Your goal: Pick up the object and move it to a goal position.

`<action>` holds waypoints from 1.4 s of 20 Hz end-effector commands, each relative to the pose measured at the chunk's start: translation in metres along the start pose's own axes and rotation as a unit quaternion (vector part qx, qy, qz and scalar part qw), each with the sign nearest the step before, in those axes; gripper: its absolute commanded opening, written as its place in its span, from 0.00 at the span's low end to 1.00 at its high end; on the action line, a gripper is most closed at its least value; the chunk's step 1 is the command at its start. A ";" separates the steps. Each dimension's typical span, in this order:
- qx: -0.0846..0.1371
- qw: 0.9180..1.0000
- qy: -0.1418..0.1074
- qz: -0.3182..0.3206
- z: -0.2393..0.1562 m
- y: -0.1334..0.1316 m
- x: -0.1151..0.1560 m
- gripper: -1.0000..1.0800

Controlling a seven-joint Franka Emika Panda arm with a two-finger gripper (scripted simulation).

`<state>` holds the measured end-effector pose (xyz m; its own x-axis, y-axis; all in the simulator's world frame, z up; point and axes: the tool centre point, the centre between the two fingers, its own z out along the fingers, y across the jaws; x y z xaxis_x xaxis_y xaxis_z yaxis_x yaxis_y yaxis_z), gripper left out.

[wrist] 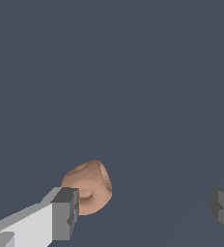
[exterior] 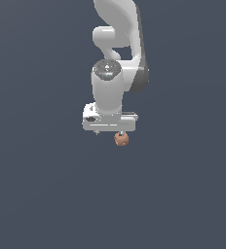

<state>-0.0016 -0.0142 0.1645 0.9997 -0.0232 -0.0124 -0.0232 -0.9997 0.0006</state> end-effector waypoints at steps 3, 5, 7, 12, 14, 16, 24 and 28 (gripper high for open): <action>0.001 1.000 -0.001 0.001 0.000 0.001 0.000 0.96; 0.004 1.000 -0.004 0.004 0.000 0.004 0.000 0.96; 0.008 1.000 -0.007 0.007 0.001 0.008 0.000 0.96; 0.010 1.000 -0.009 0.009 0.001 0.009 -0.001 0.96; 0.010 1.000 -0.009 0.007 0.002 0.009 -0.001 0.96; 0.010 1.000 -0.008 0.001 0.004 0.007 -0.002 0.96; 0.005 0.998 -0.004 -0.062 0.027 -0.012 -0.015 0.96; 0.002 0.993 0.000 -0.118 0.047 -0.030 -0.029 0.96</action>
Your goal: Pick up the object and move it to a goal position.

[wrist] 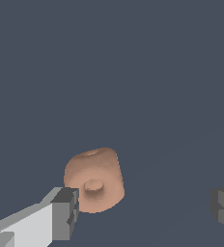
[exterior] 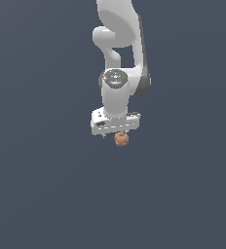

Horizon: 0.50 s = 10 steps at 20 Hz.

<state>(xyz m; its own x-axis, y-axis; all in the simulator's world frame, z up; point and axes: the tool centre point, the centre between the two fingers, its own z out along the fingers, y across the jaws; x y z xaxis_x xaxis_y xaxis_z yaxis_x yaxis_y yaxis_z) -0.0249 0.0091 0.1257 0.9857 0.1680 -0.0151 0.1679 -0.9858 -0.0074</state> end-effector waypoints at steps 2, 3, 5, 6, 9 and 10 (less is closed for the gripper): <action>-0.002 0.999 0.003 -0.048 0.016 -0.017 -0.009 0.96; -0.003 0.998 0.003 -0.060 0.020 -0.021 -0.011 0.96; -0.004 0.997 0.005 -0.080 0.026 -0.028 -0.016 0.96; -0.004 0.996 0.005 -0.088 0.029 -0.031 -0.017 0.96; -0.004 0.994 0.006 -0.106 0.034 -0.037 -0.022 0.96; -0.004 0.994 0.007 -0.110 0.035 -0.039 -0.022 0.96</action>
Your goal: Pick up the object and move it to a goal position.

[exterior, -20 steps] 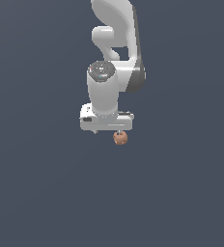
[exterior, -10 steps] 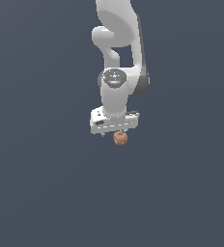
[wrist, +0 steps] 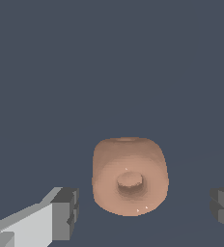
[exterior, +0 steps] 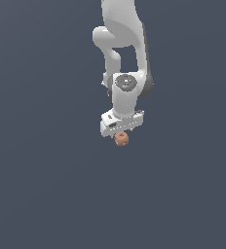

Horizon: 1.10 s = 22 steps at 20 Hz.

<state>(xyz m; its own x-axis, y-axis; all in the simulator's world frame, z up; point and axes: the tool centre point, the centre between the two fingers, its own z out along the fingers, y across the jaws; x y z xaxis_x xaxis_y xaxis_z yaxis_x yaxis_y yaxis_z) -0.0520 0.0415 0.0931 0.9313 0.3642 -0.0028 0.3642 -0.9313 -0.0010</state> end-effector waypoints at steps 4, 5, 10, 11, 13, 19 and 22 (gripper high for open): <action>0.000 1.000 0.001 -0.010 0.003 -0.004 -0.002 0.96; 0.000 1.000 0.001 -0.010 0.003 -0.004 -0.002 0.96; 0.000 1.000 0.001 -0.011 0.015 -0.004 -0.002 0.96; 0.000 1.000 0.001 -0.011 0.019 -0.005 -0.002 0.96; 0.000 1.000 0.001 -0.012 0.030 -0.005 -0.003 0.96; 0.000 1.000 0.001 -0.013 0.051 -0.005 -0.003 0.96; 0.000 1.000 0.001 -0.013 0.054 -0.005 -0.002 0.96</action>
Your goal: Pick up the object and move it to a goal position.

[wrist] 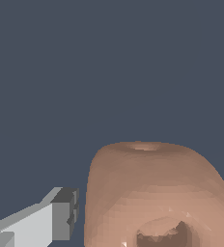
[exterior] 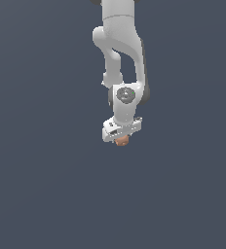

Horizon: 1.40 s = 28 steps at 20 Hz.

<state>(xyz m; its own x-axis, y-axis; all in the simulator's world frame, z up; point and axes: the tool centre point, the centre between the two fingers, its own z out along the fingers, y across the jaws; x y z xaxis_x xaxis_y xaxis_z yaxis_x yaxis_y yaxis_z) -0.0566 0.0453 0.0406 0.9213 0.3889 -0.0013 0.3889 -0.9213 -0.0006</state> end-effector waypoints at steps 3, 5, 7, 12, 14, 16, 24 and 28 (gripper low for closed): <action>0.000 1.000 0.001 0.000 0.001 0.000 0.001 0.00; 0.000 1.000 0.001 0.000 0.001 0.000 0.001 0.00; 0.000 1.000 0.001 0.000 0.001 0.000 0.001 0.00; -0.001 1.000 0.001 0.000 0.000 0.001 0.001 0.00; -0.001 1.000 0.001 0.000 -0.002 0.004 0.001 0.00; -0.001 1.000 0.001 0.000 -0.006 0.009 0.001 0.00; 0.000 1.000 0.001 0.000 -0.039 0.054 0.004 0.00; 0.000 1.000 0.001 0.000 -0.063 0.087 0.006 0.00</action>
<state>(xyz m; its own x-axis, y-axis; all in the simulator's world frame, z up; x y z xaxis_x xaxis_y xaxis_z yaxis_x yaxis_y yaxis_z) -0.0228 -0.0208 0.0939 0.9212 0.3891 0.0009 0.3891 -0.9212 -0.0004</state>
